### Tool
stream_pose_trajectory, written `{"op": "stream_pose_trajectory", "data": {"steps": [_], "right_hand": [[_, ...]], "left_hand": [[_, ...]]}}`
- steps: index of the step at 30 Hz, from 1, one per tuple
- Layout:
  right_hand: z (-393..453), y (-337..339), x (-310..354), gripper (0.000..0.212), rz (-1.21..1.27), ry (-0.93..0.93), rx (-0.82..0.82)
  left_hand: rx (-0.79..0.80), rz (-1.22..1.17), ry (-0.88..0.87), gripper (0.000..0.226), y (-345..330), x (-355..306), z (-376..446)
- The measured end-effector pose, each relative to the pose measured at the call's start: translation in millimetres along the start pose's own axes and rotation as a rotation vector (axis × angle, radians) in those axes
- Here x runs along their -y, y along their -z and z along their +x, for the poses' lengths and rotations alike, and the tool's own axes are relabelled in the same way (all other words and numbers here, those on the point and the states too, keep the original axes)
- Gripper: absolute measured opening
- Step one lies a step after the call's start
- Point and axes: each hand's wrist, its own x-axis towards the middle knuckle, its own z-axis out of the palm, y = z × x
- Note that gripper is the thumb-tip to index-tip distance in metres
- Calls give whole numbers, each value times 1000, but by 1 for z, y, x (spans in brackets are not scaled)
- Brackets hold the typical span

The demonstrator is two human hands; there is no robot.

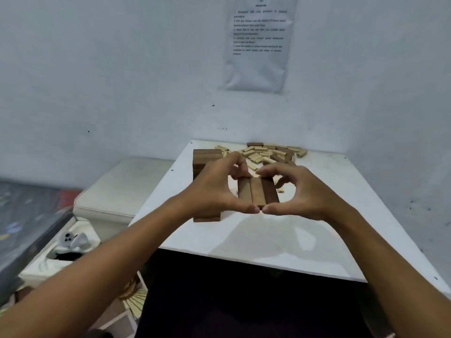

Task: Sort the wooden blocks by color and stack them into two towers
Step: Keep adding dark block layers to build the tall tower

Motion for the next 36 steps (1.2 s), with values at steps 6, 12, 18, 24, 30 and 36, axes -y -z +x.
{"op": "stream_pose_trajectory", "data": {"steps": [6, 12, 18, 24, 30, 36], "right_hand": [[44, 8, 39, 61, 14, 108, -22], [93, 0, 55, 64, 7, 157, 1], [132, -11, 47, 64, 9, 146, 37], [150, -20, 27, 63, 33, 103, 71], [157, -28, 10, 58, 44, 52, 115], [161, -32, 2, 59, 55, 32, 127]], "left_hand": [[-61, 85, -48, 62, 58, -23, 10], [-86, 131, -18, 63, 97, -11, 23], [-109, 167, 38, 63, 115, 16, 39], [-62, 176, 120, 65, 113, 39, 51], [-30, 177, 165, 67, 108, 56, 57], [-14, 180, 181, 68, 106, 62, 61]]}}
